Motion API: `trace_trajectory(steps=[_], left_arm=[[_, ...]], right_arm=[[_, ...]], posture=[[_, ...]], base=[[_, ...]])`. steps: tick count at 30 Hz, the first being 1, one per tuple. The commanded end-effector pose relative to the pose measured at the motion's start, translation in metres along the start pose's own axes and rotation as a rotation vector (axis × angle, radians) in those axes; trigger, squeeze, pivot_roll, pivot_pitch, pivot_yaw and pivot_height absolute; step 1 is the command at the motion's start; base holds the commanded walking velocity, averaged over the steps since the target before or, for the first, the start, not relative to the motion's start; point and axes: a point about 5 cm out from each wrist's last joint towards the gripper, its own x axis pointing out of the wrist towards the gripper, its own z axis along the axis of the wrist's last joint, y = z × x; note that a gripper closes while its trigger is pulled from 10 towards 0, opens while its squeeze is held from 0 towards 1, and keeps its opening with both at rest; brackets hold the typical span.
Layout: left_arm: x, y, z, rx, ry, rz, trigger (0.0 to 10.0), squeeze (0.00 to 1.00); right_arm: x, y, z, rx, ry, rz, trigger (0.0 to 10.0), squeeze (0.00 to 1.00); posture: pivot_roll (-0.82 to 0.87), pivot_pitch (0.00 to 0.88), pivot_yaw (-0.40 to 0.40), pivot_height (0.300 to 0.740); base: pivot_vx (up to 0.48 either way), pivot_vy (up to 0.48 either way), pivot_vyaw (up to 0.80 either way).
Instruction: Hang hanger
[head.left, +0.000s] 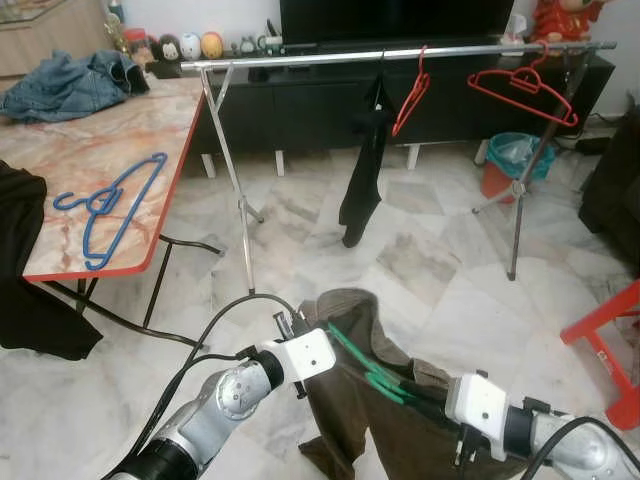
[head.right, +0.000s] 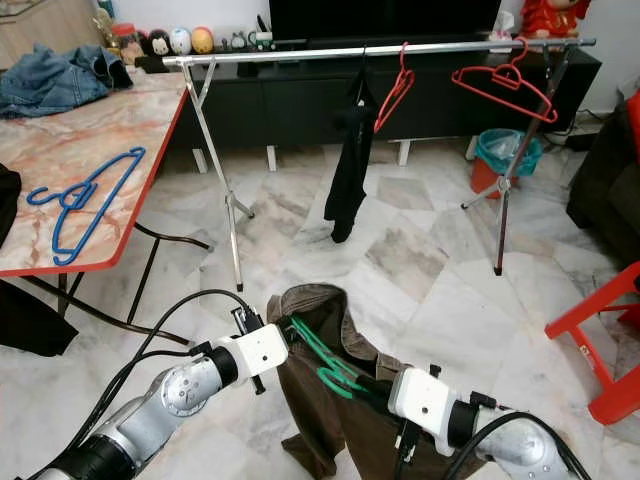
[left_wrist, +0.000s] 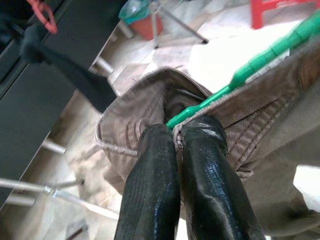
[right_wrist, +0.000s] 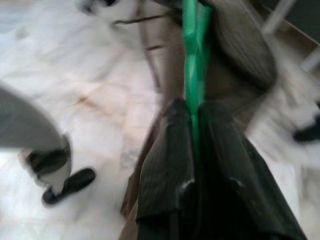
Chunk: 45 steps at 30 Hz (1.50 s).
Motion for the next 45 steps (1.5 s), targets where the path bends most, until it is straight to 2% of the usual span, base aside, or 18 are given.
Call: trace_trajectory(steps=[1, 4, 6, 11, 13, 14, 15, 17, 18, 19, 21, 25, 30, 34, 39, 45], left_arm=[[-0.062, 0.095, -0.067, -0.059, 0.326, 0.52, 10.0, 0.0], [-0.065, 0.087, -0.074, -0.093, 0.34, 0.501, 10.0, 0.0], [-0.067, 0.083, -0.079, -0.121, 0.35, 0.498, 10.0, 0.0], [-0.075, 0.08, -0.088, -0.147, 0.363, 0.514, 10.0, 0.0], [-0.082, 0.081, -0.094, -0.143, 0.396, 0.54, 10.0, 0.0], [-0.083, 0.082, -0.095, -0.147, 0.401, 0.547, 10.0, 0.0], [-0.083, 0.082, -0.095, -0.147, 0.401, 0.547, 10.0, 0.0], [-0.084, 0.083, -0.096, -0.148, 0.405, 0.556, 10.0, 0.0], [-0.084, 0.083, -0.096, -0.148, 0.405, 0.556, 10.0, 0.0], [-0.085, 0.083, -0.095, -0.161, 0.393, 0.571, 10.0, 0.0], [-0.085, 0.084, -0.095, -0.161, 0.39, 0.579, 10.0, 0.0], [-0.083, 0.094, -0.091, -0.196, 0.351, 0.666, 10.0, 0.0], [-0.085, 0.11, -0.082, -0.212, 0.275, 0.785, 10.0, 0.0], [-0.087, 0.122, -0.065, -0.195, 0.127, 0.856, 10.0, 0.0], [-0.092, 0.131, -0.057, -0.169, 0.069, 0.943, 10.0, 0.0], [-0.093, 0.135, -0.057, -0.142, 0.087, 0.957, 10.0, 0.0]], right_arm=[[-0.047, -0.003, -0.056, 0.162, 0.253, -0.128, 0.0, 0.0], [-0.036, -0.006, -0.046, 0.267, 0.079, -0.228, 0.0, 0.0], [-0.027, 0.0, -0.045, 0.331, 0.016, -0.244, 0.0, 0.0], [-0.021, 0.026, -0.058, 0.454, 0.01, -0.157, 0.0, 0.0], [-0.023, 0.05, -0.069, 0.495, 0.077, -0.047, 0.0, 0.0], [-0.025, 0.059, -0.075, 0.472, 0.147, 0.009, 0.0, 0.0], [-0.025, 0.059, -0.075, 0.472, 0.147, 0.009, 0.0, 0.0], [-0.029, 0.076, -0.085, 0.412, 0.257, 0.115, 0.0, 0.0], [-0.029, 0.076, -0.085, 0.412, 0.257, 0.115, 0.0, 0.0], [-0.035, 0.092, -0.096, 0.366, 0.352, 0.196, 0.0, 0.0], [-0.038, 0.097, -0.1, 0.359, 0.382, 0.216, 0.0, 0.0], [-0.047, 0.121, -0.115, 0.293, 0.53, 0.36, 0.0, 0.0], [-0.051, 0.132, -0.126, 0.273, 0.622, 0.352, 0.0, 0.0], [-0.052, 0.135, -0.141, 0.229, 0.726, 0.256, 0.0, 0.0], [-0.049, 0.133, -0.147, 0.228, 0.774, 0.177, 0.0, 0.0], [-0.05, 0.142, -0.151, 0.252, 0.79, 0.195, 0.0, 0.0]], posture=[[-0.01, 0.049, 0.039, 0.74], [-0.02, 0.048, 0.041, 0.74], [-0.01, 0.044, 0.039, 0.74], [-0.01, 0.044, 0.037, 0.74], [-0.01, 0.045, 0.036, 0.74], [-0.01, 0.042, 0.036, 0.74], [-0.01, 0.042, 0.036, 0.74], [-0.01, 0.041, 0.037, 0.74], [-0.01, 0.041, 0.037, 0.74], [-0.01, 0.04, 0.036, 0.74], [-0.01, 0.039, 0.037, 0.74], [-0.02, 0.036, 0.041, 0.74], [-0.01, 0.046, 0.046, 0.74], [-0.01, 0.059, 0.048, 0.74], [-0.01, 0.064, 0.051, 0.74], [-0.01, 0.069, 0.051, 0.74]], base=[[0.0, 0.0, 0.0], [0.0, 0.0, 0.0], [0.0, 0.0, 0.0], [0.0, 0.0, 0.0], [0.0, 0.0, 0.0], [0.0, 0.0, 0.0], [0.0, 0.0, 0.0], [0.0, 0.0, 0.0], [0.0, 0.0, 0.0], [0.0, 0.0, 0.0], [0.0, 0.0, 0.0], [0.0, 0.0, 0.0], [0.0, 0.0, 0.0], [0.0, 0.0, 0.0], [0.0, 0.0, 0.0], [0.0, 0.0, 0.0]])
